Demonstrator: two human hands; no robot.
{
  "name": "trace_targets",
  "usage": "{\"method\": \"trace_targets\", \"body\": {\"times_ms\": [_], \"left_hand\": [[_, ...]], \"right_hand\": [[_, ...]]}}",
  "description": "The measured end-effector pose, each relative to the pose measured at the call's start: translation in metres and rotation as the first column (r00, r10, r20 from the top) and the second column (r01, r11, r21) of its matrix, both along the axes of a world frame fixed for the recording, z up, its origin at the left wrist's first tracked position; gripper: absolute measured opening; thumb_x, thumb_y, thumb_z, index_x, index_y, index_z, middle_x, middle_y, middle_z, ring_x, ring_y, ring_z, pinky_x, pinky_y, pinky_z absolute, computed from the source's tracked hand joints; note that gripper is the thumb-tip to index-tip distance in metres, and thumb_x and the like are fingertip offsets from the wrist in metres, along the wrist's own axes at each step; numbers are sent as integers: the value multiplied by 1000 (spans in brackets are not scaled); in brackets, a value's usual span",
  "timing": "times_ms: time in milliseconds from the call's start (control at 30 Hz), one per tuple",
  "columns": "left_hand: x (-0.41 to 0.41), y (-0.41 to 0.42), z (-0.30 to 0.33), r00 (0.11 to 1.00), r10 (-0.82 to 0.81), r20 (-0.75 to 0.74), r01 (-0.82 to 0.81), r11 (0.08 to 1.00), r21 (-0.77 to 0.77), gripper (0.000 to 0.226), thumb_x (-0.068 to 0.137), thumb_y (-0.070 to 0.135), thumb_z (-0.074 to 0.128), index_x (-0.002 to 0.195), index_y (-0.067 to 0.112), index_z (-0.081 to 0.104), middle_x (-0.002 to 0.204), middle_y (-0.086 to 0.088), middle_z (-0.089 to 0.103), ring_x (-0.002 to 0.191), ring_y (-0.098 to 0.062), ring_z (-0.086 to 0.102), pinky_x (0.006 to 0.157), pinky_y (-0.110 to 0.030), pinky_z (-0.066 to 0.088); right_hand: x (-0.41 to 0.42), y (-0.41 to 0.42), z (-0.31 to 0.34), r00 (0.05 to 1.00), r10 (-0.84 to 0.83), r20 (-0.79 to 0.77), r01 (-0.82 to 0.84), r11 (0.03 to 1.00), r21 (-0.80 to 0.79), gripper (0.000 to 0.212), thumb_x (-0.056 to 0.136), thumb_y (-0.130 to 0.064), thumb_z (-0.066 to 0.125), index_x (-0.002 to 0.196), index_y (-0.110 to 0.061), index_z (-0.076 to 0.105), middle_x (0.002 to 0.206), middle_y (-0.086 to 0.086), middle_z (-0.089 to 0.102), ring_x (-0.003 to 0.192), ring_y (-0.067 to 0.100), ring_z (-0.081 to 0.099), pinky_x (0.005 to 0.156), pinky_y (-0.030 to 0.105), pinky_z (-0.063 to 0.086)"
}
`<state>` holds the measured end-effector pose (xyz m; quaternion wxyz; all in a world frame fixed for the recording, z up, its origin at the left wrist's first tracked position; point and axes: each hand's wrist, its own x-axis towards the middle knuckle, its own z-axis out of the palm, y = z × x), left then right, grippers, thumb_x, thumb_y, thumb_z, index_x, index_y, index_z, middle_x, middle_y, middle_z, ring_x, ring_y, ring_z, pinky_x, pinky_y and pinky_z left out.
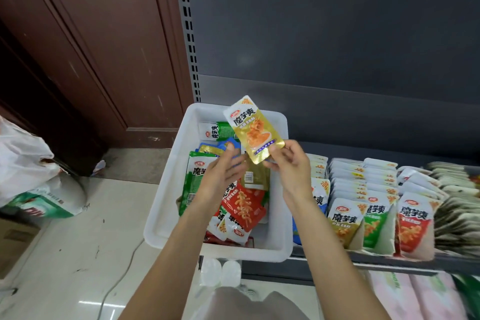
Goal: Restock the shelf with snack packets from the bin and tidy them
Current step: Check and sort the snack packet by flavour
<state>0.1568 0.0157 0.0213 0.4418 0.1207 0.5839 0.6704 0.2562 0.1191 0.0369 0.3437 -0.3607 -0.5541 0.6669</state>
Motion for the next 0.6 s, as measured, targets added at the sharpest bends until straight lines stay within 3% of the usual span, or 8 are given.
{"method": "trace_targets", "body": {"times_ms": [100, 233, 300, 367, 467, 533, 600], "left_hand": [[1, 6, 6, 997, 59, 43, -65, 985, 159, 39, 91, 33, 53, 127, 16, 53, 118, -4, 66, 109, -17, 63, 94, -29, 48], [6, 10, 14, 985, 147, -95, -135, 984, 119, 39, 87, 9, 63, 125, 14, 54, 105, -4, 71, 97, -21, 68, 76, -28, 55], [10, 9, 23, 949, 130, -287, -103, 989, 106, 38, 83, 4, 67, 119, 14, 58, 92, 8, 73, 86, -11, 70, 68, -22, 55], [18, 6, 35, 875, -8, -483, 61, 994, 96, 38, 82, -1, 67, 112, 21, 59, 79, 20, 71, 74, 1, 67, 64, -14, 51], [44, 6, 47, 707, -269, -654, 370, 929, 18, 45, 82, -2, 66, 105, 35, 58, 74, 20, 67, 71, 5, 61, 69, -10, 46], [71, 16, 46, 615, -356, -704, 455, 889, -51, 39, 82, 4, 69, 101, 37, 60, 84, 15, 66, 76, 2, 61, 72, -12, 48], [100, 31, 38, 572, -364, -735, 475, 878, -66, 24, 81, 11, 72, 98, 26, 66, 85, 11, 67, 76, 1, 62, 72, -12, 49]], "right_hand": [[10, -11, -1, 997, 52, -63, -61, 986, -153, 2, 93, -6, 55, 91, -6, 57, 89, 6, 69, 76, 9, 68, 64, 18, 53], [30, -21, -2, 977, 193, 92, -175, 969, -172, 15, 97, -14, 49, 104, -8, 60, 97, 8, 70, 82, 14, 69, 68, 24, 57], [43, -20, 2, 969, 154, 191, -145, 988, -56, 27, 95, -33, 49, 112, -15, 57, 110, 5, 66, 95, 12, 67, 78, 29, 57], [60, -15, 15, 979, 57, 198, -81, 990, 115, 43, 85, -44, 55, 124, -26, 49, 118, -3, 61, 106, 6, 60, 86, 27, 53], [101, 0, 39, 990, -14, 143, -22, 969, 247, 54, 85, -20, 66, 131, -31, 41, 108, -9, 65, 93, 2, 63, 74, 18, 52], [138, 11, 49, 985, -51, 165, -8, 942, 336, 44, 83, -13, 68, 118, -33, 50, 94, -8, 70, 83, 8, 66, 68, 21, 52], [174, 16, 54, 974, -139, 181, 49, 903, 426, 33, 85, -10, 64, 104, -36, 54, 89, -8, 70, 79, 8, 66, 65, 22, 50]]}}
